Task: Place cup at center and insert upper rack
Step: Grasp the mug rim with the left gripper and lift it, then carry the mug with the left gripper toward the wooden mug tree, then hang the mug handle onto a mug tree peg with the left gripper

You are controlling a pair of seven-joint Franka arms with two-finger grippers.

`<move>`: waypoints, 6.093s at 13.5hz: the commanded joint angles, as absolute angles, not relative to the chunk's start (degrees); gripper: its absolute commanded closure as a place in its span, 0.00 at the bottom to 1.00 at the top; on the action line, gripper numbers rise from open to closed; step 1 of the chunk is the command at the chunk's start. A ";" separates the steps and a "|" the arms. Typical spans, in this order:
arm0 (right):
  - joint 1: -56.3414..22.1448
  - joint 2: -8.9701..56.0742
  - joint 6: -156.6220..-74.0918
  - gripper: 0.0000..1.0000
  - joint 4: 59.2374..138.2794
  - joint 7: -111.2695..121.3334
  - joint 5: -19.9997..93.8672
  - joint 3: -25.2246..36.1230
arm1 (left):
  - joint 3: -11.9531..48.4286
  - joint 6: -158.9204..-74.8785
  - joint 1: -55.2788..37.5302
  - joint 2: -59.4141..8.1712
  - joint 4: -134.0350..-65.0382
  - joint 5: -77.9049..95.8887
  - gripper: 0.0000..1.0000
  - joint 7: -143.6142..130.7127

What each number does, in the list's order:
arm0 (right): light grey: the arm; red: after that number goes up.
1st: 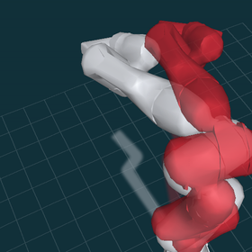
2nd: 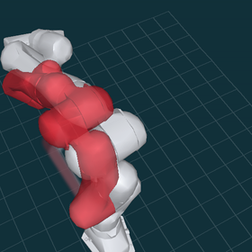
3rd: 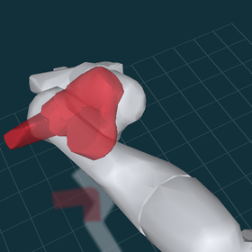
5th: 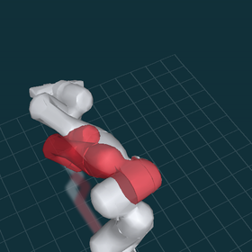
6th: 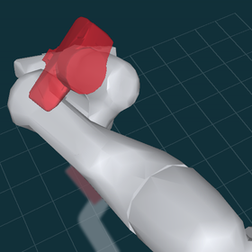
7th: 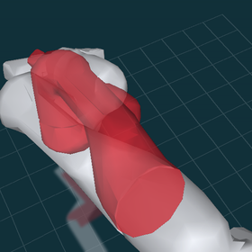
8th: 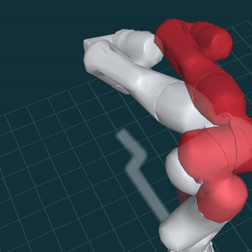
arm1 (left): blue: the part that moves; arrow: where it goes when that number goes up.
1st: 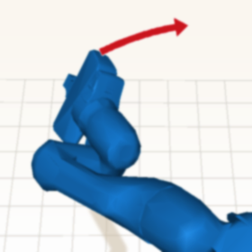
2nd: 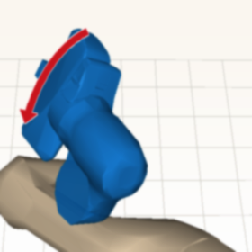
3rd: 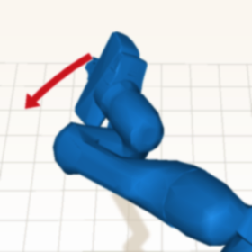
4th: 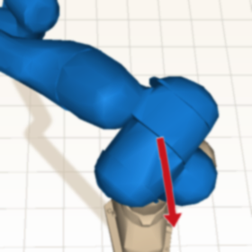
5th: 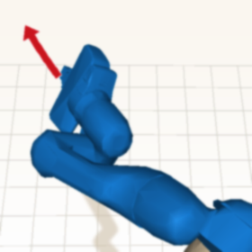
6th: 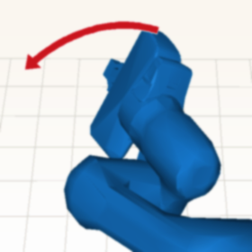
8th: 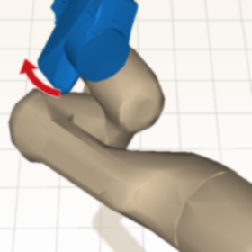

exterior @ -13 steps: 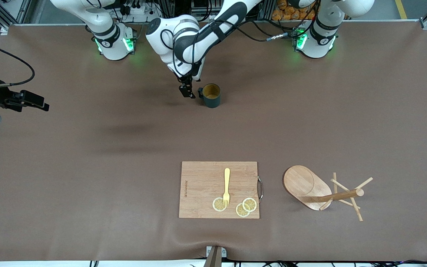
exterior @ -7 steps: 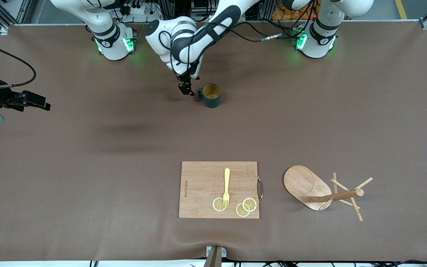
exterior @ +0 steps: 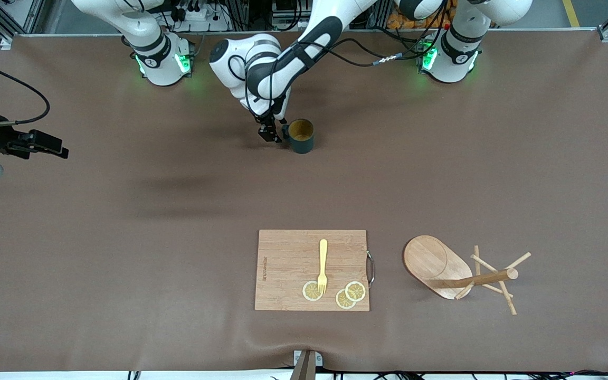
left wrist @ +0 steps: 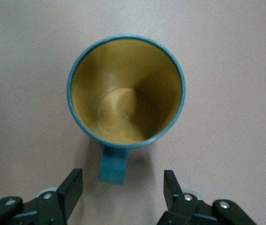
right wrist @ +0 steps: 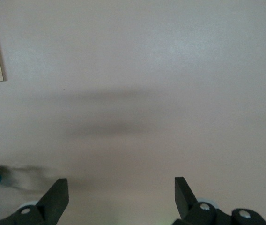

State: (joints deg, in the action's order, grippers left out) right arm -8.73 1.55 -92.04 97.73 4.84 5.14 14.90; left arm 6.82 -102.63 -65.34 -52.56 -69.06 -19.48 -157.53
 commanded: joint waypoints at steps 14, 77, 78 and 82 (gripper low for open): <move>-9.84 -0.44 -92.37 0.00 99.67 4.66 4.22 15.12 | 6.86 -100.20 -63.81 -50.90 -67.68 -15.21 1.00 -161.20; -20.22 -5.01 -95.01 0.00 98.79 -6.94 -0.79 14.59 | 6.94 -81.48 15.82 -46.84 -68.20 73.39 1.00 -42.11; -20.30 -4.92 -95.10 0.00 98.79 -6.94 -0.79 14.59 | 6.94 -81.30 16.08 -46.93 -68.20 73.39 1.00 -41.32; -20.65 -5.01 -94.66 0.00 98.79 -7.03 -0.62 14.50 | 7.03 -81.21 16.61 -47.63 -68.29 73.39 1.00 -39.56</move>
